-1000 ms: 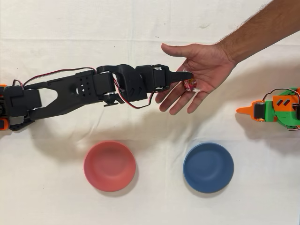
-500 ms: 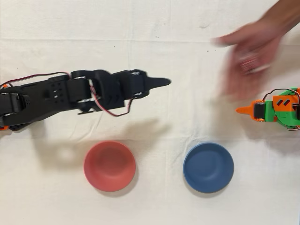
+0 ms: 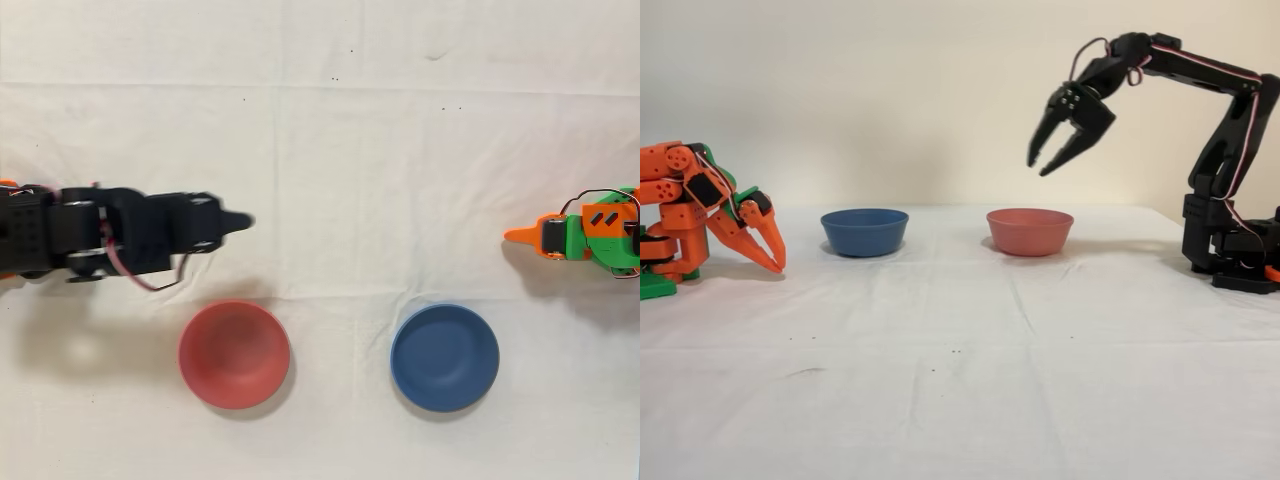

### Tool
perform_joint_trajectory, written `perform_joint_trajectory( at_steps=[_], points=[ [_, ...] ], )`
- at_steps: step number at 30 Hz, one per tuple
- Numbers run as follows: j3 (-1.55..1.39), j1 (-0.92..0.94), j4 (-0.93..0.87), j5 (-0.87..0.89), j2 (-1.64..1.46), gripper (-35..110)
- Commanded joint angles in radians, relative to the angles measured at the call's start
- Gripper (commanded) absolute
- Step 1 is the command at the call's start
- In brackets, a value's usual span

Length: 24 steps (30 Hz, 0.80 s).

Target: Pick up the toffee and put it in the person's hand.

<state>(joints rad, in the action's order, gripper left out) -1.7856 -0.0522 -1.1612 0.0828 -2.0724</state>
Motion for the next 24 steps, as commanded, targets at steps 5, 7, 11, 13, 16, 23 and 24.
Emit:
perform_joint_trajectory(
  at_steps=[5, 7, 11, 13, 16, 23, 24],
  points=[
    [-0.350, -0.003, 0.106, -0.025, -0.345, 0],
    [-0.462, 0.006, 0.163, -0.034, -0.439, 0],
    [-0.643, 0.038, 0.195, -0.028, -0.641, 0],
    [-0.710, 0.052, 0.190, -0.029, -0.719, 0],
    [-0.756, 0.072, 0.147, -0.058, -0.778, 0],
    [-0.934, 0.129, 0.138, -0.077, -0.980, 0],
    [-0.951, 0.133, 0.130, -0.075, -1.006, 0]
  ],
)
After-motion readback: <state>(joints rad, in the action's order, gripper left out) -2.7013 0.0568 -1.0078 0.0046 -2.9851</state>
